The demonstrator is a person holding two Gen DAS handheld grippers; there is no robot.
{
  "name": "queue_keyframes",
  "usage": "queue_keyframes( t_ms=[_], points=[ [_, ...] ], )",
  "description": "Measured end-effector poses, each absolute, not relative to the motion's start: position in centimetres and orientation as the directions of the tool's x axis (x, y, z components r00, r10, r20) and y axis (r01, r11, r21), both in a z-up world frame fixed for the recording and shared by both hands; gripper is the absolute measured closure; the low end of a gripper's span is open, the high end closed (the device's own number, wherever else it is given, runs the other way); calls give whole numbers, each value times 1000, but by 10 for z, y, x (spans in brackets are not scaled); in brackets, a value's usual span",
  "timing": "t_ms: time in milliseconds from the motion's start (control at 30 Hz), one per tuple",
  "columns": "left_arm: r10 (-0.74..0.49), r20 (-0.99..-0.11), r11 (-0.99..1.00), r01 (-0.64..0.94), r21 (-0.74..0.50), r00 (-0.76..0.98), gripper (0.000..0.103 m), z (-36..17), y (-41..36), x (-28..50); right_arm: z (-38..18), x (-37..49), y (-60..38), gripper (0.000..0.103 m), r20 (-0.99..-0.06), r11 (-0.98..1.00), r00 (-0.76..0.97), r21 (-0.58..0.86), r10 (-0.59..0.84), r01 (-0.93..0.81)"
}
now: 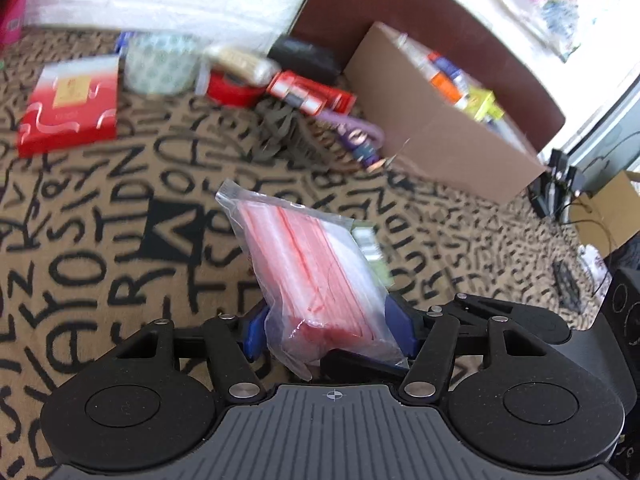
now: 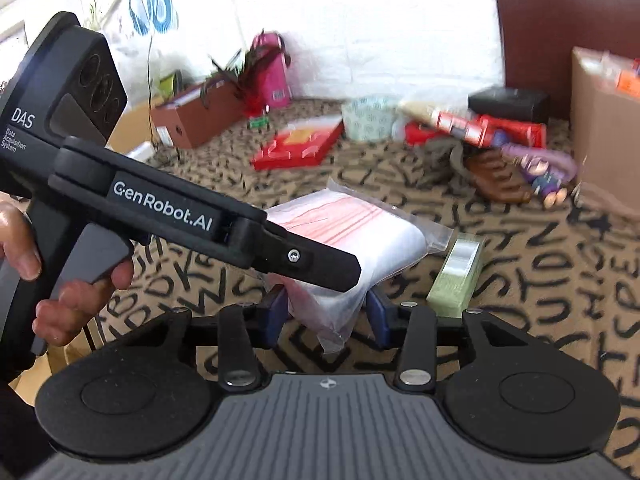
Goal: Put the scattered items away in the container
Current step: 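Carry the pink mask bag over the cardboard box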
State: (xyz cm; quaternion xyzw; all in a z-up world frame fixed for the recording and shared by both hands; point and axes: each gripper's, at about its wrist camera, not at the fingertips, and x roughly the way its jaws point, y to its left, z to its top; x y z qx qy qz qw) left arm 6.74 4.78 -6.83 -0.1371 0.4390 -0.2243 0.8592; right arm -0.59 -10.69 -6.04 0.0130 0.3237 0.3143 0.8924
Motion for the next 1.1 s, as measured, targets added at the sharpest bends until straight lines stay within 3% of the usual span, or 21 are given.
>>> queue_keyframes(
  t_ms=[567, 833, 900, 967, 1100],
  points=[
    [-657, -525, 752, 529, -395, 541, 31, 19, -68, 132, 23, 19, -208, 56, -401, 919, 831, 88, 385, -384],
    [-663, -517, 743, 561, -366, 541, 30, 31, -122, 177, 34, 68, -253, 56, -400, 937, 852, 63, 339, -343],
    [-653, -526, 751, 552, -361, 545, 21, 27, -132, 194, 33, 85, -261, 55, -407, 935, 846, 65, 343, -348],
    [-629, -567, 769, 532, -353, 532, 18, 16, -142, 215, 28, 111, -271, 45, -442, 932, 824, 96, 354, -349],
    [-630, -575, 772, 500, -392, 522, 18, 6, -134, 235, 23, 128, -283, 44, -478, 952, 826, 89, 300, -294]
  ],
)
